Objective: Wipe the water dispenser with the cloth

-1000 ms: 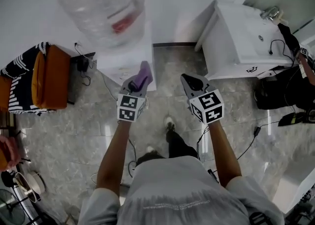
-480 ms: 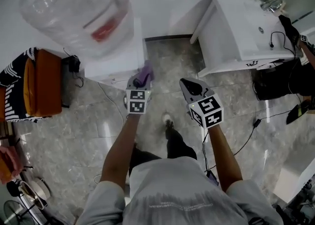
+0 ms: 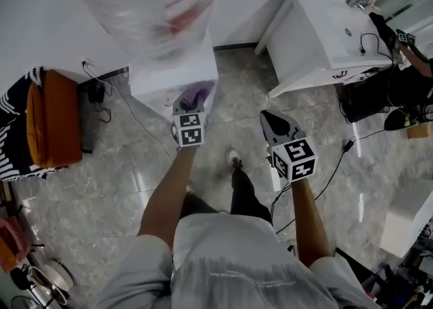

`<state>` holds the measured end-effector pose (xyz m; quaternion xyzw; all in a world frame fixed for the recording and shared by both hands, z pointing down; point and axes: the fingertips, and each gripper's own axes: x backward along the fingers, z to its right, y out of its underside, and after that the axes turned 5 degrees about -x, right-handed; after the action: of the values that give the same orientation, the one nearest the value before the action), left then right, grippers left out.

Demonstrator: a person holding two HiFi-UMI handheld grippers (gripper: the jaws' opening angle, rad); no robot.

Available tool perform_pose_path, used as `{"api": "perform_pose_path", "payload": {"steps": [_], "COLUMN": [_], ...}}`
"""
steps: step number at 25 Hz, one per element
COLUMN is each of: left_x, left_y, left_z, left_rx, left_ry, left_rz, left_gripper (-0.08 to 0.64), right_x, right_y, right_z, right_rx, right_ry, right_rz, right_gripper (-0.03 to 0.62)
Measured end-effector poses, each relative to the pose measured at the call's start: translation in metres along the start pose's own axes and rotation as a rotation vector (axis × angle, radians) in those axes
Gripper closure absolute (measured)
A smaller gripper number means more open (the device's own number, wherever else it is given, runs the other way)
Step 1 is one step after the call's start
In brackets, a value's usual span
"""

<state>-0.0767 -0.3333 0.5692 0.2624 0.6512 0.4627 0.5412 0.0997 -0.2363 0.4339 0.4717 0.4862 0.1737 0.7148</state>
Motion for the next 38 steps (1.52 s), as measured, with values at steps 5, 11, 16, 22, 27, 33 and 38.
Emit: {"api": "perform_pose_path", "payload": {"steps": [5,11,16,22,27,33,38], "left_x": [0.023,0.060,0.091,0.103,0.089,0.061,0.041], "left_y": [0.013,0.036,0.039,0.042,0.045,0.069,0.102], "left_z": [-0.045,-0.116,-0.159,-0.182,-0.192,-0.188,-0.183], "left_rx": [-0.017,0.011,0.012,-0.005,-0.002,0.010,0.071], "left_ry": [-0.037,-0.126,-0.159,-0.112,-0.081,-0.051,-0.054], "left_rz": [0.011,-0.009,-0.010,-0.012,-0.016,-0.064,-0.099], "left_gripper": [0.480,0.480,0.480,0.480,0.480,0.480,0.480], "right_x": [-0.005,-0.027,-0.042,-0.055,-0.078,-0.107,-0.125], "right_y": [0.001,-0.007,-0.021,-0.018,0.006,0.034,0.059], "right_z": [-0.032,-0.084,-0.122,-0.157,-0.159,-0.153,-0.148], "right_rx": [-0.016,-0.017,-0.019,-0.030,-0.030,-0.032,0.002], "right_ry": [0.025,-0.027,-0.072,-0.103,-0.098,-0.107,-0.114], "right_rz": [0.016,0.027,0.047,0.047,0.004,-0.025,-0.040], "right_gripper": [0.578,0.578,0.578,0.578,0.578,0.578,0.578]}}
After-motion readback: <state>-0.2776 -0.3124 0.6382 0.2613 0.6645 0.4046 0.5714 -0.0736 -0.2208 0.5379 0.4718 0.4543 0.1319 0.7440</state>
